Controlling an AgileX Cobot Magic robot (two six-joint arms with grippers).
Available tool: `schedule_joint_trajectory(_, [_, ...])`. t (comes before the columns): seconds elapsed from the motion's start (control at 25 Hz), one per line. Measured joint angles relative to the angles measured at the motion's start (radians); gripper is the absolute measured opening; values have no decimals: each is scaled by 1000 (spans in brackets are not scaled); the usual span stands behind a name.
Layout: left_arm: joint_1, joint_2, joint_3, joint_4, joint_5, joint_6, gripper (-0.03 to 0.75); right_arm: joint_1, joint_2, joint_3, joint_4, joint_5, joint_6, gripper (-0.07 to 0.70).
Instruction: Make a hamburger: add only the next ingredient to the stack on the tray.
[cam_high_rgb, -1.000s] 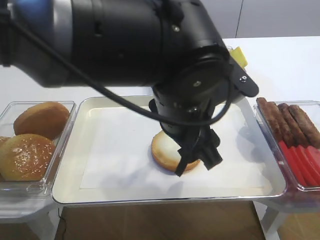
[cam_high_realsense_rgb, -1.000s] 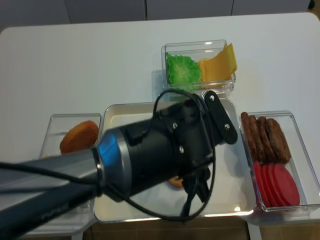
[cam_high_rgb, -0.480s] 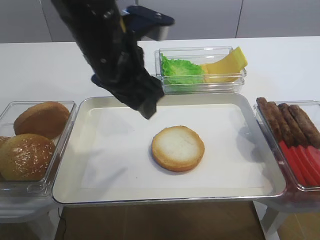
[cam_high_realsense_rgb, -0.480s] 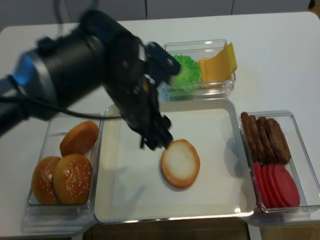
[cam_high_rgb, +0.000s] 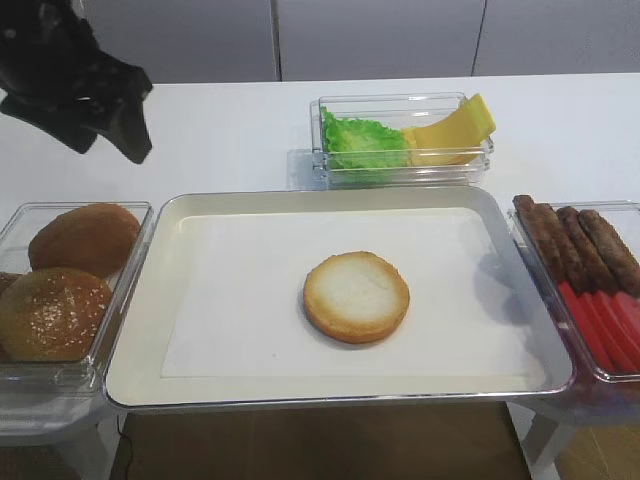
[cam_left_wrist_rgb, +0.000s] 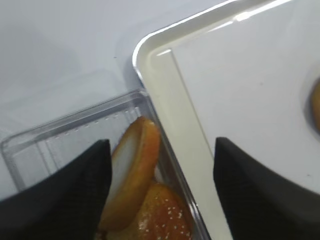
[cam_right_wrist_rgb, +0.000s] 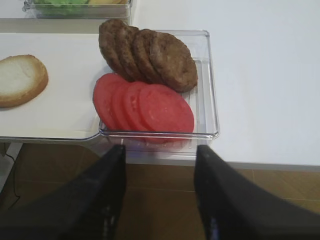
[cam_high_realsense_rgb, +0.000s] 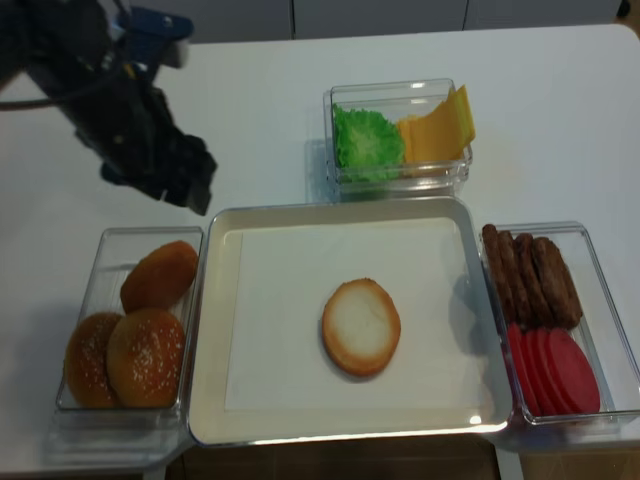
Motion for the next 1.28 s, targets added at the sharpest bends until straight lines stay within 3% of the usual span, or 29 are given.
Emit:
schedule_joint_trajectory(0.24, [112,-99,75,5,15,0,462,0,0,0,0,0,-2,355])
schedule_joint_trajectory(0.56, [211,-423,395,31,-15,0,444,0,0,0,0,0,-2,355])
schedule_joint_trajectory(0.88, [221,-818,644,37,15,-26,442,0,0,0,0,0,-2,355])
schedule_joint_trajectory(1.08, [221,-1040,718,38,71,-70,441,0,0,0,0,0,-2,355])
schedule_joint_trajectory(1.28, [221,-1246,759,54,89,-77,440,0,0,0,0,0,-2,355])
